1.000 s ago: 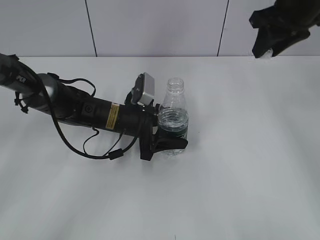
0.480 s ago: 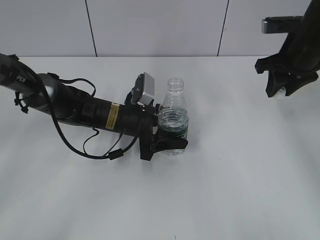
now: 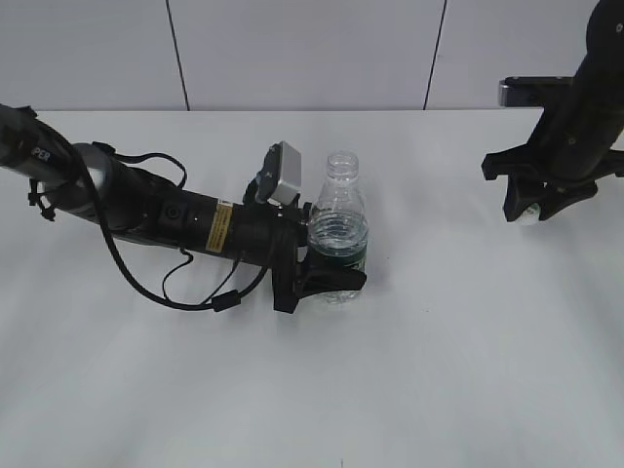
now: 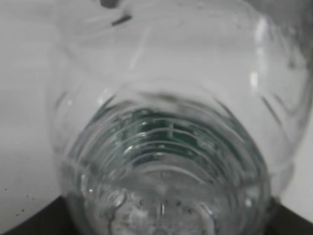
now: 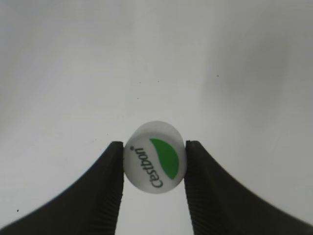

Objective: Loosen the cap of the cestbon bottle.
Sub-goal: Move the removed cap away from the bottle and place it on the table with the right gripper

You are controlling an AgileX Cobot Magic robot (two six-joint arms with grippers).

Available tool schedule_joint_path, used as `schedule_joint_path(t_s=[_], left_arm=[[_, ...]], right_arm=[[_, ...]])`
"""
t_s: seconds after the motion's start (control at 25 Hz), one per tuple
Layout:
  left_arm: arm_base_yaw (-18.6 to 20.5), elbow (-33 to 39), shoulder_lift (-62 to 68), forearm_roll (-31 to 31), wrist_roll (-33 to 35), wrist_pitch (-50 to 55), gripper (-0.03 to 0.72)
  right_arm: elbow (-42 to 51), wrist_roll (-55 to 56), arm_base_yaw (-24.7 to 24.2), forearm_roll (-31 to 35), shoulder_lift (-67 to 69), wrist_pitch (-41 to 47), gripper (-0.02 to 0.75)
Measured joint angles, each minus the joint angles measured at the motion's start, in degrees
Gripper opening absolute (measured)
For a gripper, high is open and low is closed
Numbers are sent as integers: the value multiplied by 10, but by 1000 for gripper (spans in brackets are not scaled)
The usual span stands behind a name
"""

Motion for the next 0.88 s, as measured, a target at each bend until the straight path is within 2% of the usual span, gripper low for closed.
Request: schedule_joint_path(t_s=[0.88], left_arm=[[0, 0, 0, 1, 0, -2, 411]], right_arm=[[2, -8, 0, 39, 60, -64, 293]])
